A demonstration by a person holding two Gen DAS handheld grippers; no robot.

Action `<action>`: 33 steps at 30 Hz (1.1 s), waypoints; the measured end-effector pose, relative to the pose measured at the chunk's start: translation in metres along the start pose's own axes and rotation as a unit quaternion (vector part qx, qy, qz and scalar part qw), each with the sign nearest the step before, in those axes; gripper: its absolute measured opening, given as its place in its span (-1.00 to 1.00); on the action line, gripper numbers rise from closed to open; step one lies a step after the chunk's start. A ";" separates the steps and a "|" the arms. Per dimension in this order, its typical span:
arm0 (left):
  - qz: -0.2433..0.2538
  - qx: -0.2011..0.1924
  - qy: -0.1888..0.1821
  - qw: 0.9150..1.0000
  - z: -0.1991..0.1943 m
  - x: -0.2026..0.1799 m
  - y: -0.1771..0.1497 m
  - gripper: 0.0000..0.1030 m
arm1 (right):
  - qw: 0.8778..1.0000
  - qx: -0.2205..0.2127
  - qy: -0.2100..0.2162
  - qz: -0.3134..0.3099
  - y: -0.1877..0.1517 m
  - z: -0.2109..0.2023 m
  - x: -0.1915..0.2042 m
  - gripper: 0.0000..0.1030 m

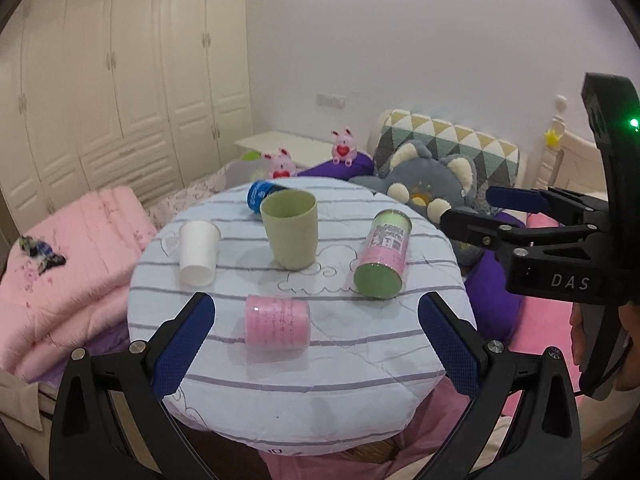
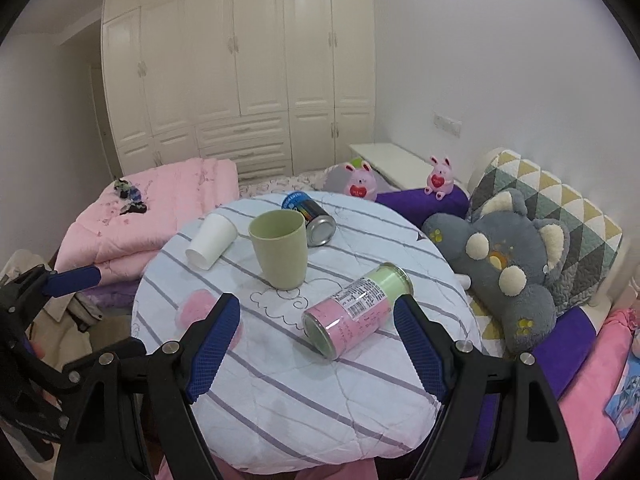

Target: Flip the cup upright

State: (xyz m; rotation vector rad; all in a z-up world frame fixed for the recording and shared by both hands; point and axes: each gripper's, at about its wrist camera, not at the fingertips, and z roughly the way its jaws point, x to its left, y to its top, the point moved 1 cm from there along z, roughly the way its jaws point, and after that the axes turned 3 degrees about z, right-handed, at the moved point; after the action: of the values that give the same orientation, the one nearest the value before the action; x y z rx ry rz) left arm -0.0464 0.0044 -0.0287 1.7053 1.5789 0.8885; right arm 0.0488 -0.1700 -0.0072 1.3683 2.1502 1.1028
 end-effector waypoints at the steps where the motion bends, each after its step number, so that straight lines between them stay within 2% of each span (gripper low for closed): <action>1: 0.004 -0.005 0.002 1.000 -0.002 -0.001 0.000 0.99 | 1.000 -0.003 0.002 -0.001 0.000 -0.001 0.001 0.56; 6: 0.017 -0.026 0.014 0.999 -0.013 -0.004 -0.001 1.00 | 1.000 -0.004 0.003 -0.006 -0.003 -0.005 0.004 0.56; 11: 0.003 -0.035 0.015 0.999 -0.018 -0.002 -0.002 1.00 | 1.000 -0.014 0.001 -0.009 -0.005 -0.011 0.006 0.56; 18: 0.004 -0.041 0.013 0.999 -0.019 -0.004 -0.002 1.00 | 1.000 -0.025 0.003 -0.003 -0.005 -0.016 0.003 0.56; 33: 0.008 -0.047 0.013 0.999 -0.014 -0.011 0.005 1.00 | 1.000 -0.020 0.008 0.005 -0.005 -0.010 -0.001 0.56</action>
State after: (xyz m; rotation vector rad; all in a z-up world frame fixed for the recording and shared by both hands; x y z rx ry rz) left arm -0.0554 -0.0066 -0.0176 1.6484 1.5192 0.9810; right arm 0.0395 -0.1760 -0.0051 1.3590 2.1226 1.1590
